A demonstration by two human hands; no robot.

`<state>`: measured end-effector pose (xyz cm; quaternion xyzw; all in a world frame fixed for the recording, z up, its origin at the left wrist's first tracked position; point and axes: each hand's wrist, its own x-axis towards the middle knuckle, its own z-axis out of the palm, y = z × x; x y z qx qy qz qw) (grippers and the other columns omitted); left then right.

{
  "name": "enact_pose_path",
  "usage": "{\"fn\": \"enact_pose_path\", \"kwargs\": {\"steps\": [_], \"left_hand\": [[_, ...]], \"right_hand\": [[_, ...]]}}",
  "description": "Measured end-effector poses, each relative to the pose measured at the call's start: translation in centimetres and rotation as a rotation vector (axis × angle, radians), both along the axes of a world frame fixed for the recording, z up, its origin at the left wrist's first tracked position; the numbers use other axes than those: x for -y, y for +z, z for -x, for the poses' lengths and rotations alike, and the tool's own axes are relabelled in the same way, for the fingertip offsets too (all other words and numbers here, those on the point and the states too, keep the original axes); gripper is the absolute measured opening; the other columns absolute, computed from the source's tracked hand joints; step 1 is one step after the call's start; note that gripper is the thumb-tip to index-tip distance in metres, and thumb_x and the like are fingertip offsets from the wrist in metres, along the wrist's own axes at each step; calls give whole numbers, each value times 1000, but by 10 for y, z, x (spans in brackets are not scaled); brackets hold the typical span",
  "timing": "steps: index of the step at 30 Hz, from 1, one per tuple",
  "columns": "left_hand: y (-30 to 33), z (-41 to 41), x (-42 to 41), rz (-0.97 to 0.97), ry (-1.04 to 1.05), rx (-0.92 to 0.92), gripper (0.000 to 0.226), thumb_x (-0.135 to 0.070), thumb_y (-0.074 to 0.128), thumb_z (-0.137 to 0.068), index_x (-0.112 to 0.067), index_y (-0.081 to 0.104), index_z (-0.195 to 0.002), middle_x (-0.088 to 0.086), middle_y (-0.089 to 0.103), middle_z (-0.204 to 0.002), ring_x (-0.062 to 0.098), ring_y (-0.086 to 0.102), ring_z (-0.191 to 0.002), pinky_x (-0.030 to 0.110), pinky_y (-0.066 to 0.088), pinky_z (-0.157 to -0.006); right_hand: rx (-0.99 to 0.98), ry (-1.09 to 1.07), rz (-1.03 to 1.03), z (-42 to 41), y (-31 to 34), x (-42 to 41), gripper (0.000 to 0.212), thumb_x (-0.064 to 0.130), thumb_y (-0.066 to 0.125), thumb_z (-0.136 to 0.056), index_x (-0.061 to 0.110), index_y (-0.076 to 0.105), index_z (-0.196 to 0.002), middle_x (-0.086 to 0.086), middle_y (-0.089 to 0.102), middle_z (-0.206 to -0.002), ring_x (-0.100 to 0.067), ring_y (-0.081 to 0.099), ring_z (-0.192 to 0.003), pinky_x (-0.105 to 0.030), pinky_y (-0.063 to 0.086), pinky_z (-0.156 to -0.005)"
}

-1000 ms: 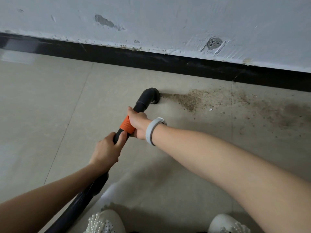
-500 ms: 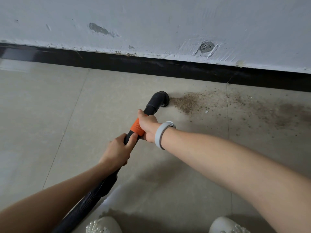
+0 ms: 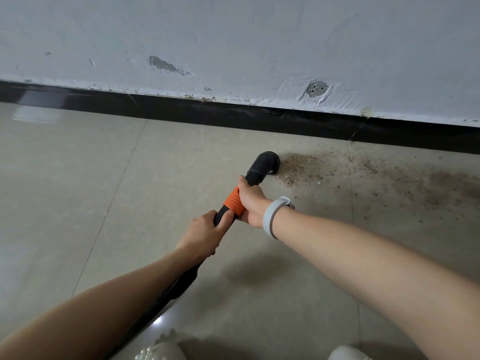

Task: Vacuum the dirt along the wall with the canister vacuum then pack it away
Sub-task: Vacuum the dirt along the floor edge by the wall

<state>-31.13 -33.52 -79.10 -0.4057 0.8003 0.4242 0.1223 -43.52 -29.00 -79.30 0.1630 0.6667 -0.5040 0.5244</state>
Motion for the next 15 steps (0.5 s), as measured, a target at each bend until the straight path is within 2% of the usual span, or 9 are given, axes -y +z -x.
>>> {"fn": "enact_pose_path", "kwargs": {"steps": [5, 10, 15], "left_hand": [[1, -21, -12, -11, -4, 27, 44, -53, 42, -90, -13, 46, -71, 3, 55, -54, 12, 50, -35, 23, 41, -41], [8, -45, -16, 8, 28, 51, 43, -50, 42, -91, -12, 46, -70, 3, 55, -52, 11, 50, -34, 23, 42, -40], [16, -66, -18, 22, -31, 79, 40, -45, 45, -94, -12, 46, -70, 1, 52, -49, 10, 49, -32, 21, 40, -39]], "right_hand": [[5, -4, -46, -21, -3, -12, 51, 45, 36, -97, 7, 39, -131, -13, 53, -123, -30, 55, -110, -47, 51, -91], [66, 6, -28, -43, 0, -12, 53, 42, 40, -95, 6, 35, -134, -14, 50, -129, -31, 53, -114, -48, 50, -93], [56, -12, -65, -73, -1, -21, 52, 46, 40, -93, 8, 42, -128, -13, 54, -123, -31, 55, -112, -46, 46, -97]]}}
